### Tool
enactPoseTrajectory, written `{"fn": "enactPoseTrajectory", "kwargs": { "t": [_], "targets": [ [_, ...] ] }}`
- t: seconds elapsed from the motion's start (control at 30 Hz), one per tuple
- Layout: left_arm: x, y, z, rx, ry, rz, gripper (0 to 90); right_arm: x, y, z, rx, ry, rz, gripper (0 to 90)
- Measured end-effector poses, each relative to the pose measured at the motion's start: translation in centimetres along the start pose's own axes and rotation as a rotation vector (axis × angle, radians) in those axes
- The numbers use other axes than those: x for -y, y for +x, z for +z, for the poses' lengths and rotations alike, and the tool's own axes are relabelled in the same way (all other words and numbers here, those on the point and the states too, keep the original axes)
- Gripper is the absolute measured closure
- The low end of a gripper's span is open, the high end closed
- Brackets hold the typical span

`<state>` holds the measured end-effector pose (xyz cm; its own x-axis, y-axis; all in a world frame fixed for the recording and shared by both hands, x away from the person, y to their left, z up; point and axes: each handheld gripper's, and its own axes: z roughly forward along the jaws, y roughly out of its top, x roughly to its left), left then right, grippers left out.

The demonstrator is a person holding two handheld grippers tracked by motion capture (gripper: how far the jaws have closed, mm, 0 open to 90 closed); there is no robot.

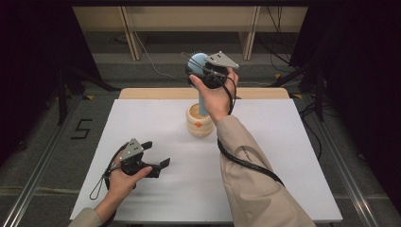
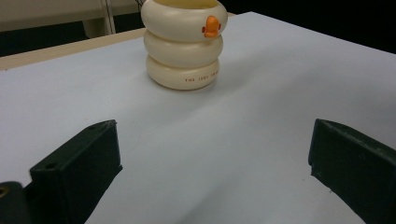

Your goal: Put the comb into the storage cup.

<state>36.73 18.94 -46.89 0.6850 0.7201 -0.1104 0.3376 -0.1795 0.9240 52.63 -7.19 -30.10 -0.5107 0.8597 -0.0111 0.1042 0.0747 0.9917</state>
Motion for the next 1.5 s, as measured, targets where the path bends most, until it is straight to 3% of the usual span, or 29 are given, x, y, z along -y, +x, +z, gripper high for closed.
{"fn": "enactPoseTrajectory", "kwargs": {
  "t": [1.5],
  "targets": [
    [0.0, 0.1, 0.0, -0.002, 0.003, -0.001, 1.9, 2.3, -0.6, 1.1, 0.025, 0.044, -0.001, 21.8]
  ]
}}
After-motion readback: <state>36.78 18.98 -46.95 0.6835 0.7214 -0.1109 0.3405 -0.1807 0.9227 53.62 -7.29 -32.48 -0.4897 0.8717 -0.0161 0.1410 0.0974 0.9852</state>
